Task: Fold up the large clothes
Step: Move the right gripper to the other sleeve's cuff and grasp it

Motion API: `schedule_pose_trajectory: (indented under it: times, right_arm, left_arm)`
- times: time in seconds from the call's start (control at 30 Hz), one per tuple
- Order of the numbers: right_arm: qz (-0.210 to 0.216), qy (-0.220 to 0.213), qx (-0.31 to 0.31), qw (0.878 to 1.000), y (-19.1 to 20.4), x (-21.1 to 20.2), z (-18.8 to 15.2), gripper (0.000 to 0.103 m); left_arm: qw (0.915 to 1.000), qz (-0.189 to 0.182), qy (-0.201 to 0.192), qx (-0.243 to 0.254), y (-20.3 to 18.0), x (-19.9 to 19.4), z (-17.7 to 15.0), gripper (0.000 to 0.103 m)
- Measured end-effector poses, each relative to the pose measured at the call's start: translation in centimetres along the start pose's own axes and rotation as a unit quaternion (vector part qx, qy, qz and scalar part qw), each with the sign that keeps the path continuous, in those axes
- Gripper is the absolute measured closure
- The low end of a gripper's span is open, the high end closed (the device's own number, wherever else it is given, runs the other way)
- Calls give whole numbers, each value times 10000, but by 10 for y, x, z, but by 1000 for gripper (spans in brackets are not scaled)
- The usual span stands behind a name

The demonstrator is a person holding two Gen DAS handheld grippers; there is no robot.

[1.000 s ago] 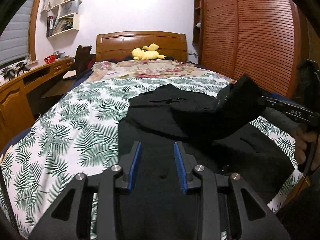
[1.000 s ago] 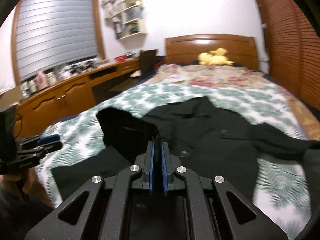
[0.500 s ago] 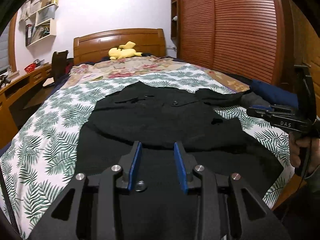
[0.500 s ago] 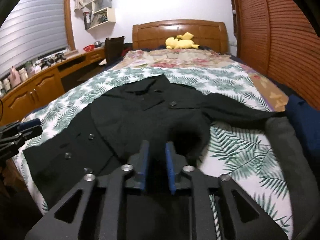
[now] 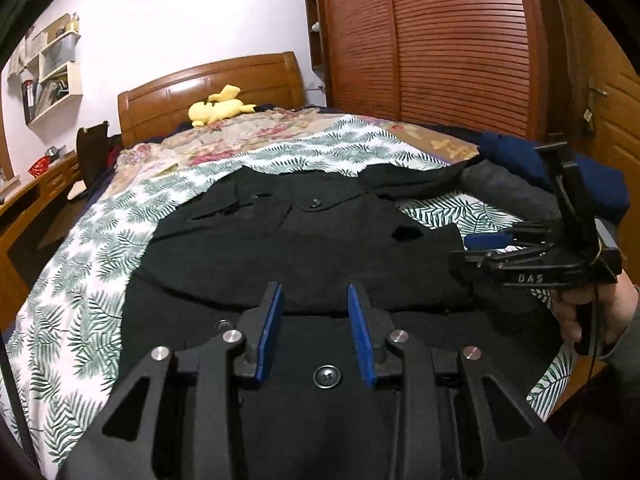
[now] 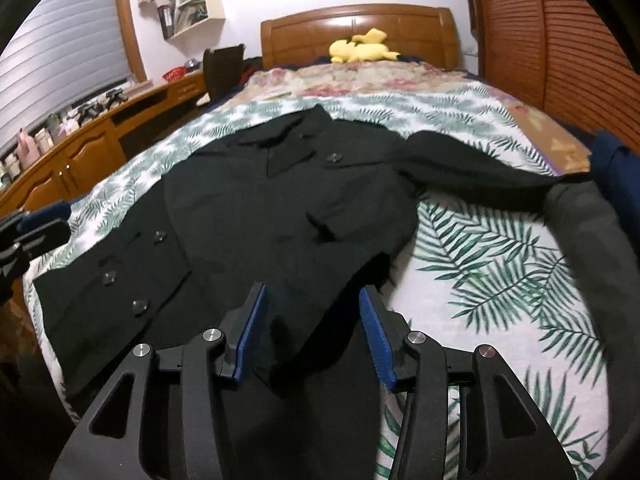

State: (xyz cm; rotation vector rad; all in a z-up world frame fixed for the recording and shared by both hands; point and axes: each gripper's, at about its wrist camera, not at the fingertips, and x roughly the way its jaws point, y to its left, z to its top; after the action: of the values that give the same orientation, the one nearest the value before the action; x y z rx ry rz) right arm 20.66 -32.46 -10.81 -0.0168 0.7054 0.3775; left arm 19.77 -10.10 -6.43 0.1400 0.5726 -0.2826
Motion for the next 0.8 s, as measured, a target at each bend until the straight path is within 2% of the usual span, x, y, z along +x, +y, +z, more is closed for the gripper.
schedule_pose_trajectory:
  times: [0.17, 0.3, 0.47, 0.63, 0.8]
  right_arm:
    - [15, 137, -39, 9999, 1, 14, 1, 55]
    - [-132, 305, 0, 9994, -1, 27, -1, 55]
    - [-432, 722, 61, 9964, -3, 53, -8, 56]
    - [-467, 598, 79, 9971, -6, 50, -15, 56]
    - [-637, 4, 288, 9976, -10, 7, -24, 55]
  left_arm:
    - [9998, -113, 47, -137, -1, 26, 1, 71]
    - [9998, -150, 52, -128, 3, 49, 3, 71]
    - [9998, -128, -84, -163, 13, 69, -3, 71]
    - [9989, -416, -4, -208, 15, 80, -13, 71]
    - [9982, -542, -120, -213, 14, 76, -15, 71]
